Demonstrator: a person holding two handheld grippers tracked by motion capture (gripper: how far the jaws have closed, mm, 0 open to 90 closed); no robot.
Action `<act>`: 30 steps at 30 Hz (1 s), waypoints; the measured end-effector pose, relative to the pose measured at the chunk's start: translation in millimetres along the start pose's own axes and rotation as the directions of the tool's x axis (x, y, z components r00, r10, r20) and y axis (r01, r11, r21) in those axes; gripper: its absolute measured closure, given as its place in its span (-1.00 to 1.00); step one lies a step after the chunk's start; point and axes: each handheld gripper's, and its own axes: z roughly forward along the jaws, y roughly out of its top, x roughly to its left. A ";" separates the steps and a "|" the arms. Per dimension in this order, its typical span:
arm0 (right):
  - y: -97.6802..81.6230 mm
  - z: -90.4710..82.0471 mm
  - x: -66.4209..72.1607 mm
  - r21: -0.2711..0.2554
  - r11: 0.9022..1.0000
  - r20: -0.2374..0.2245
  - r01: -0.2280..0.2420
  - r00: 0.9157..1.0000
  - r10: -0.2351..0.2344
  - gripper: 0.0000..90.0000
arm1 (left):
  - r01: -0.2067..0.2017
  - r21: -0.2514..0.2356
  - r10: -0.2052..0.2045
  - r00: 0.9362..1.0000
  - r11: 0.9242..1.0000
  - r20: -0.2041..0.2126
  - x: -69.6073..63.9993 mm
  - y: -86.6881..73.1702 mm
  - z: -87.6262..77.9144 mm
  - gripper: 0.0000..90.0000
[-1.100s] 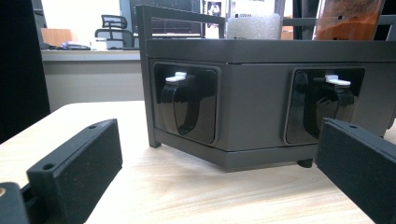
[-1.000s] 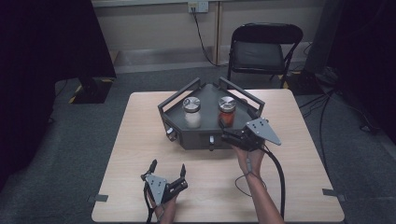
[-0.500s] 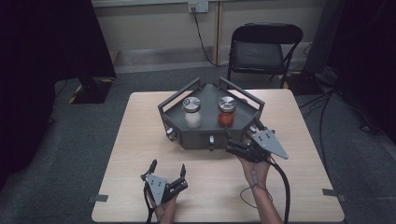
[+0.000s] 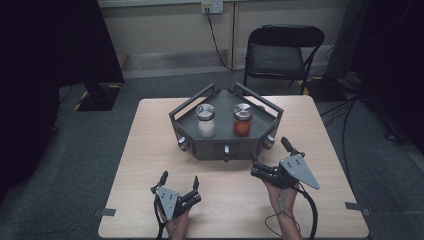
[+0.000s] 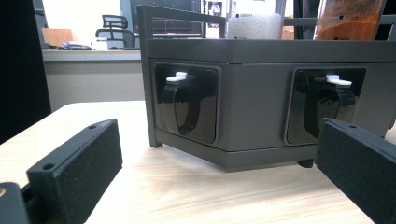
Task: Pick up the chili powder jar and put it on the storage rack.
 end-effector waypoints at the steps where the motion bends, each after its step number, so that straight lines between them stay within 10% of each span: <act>1: -1.1 -1.9 0.0 0.002 1.000 0.003 0.000 1.000 0.000 -1.00 | 0.000 0.000 0.000 1.000 1.000 0.000 0.0 0.0 0.0 -0.99; 30: -41.6 -43.3 13.7 0.002 0.999 0.054 0.048 0.997 -0.048 -1.00 | 0.000 -0.001 0.000 1.000 1.000 0.000 0.0 -0.1 0.0 -0.99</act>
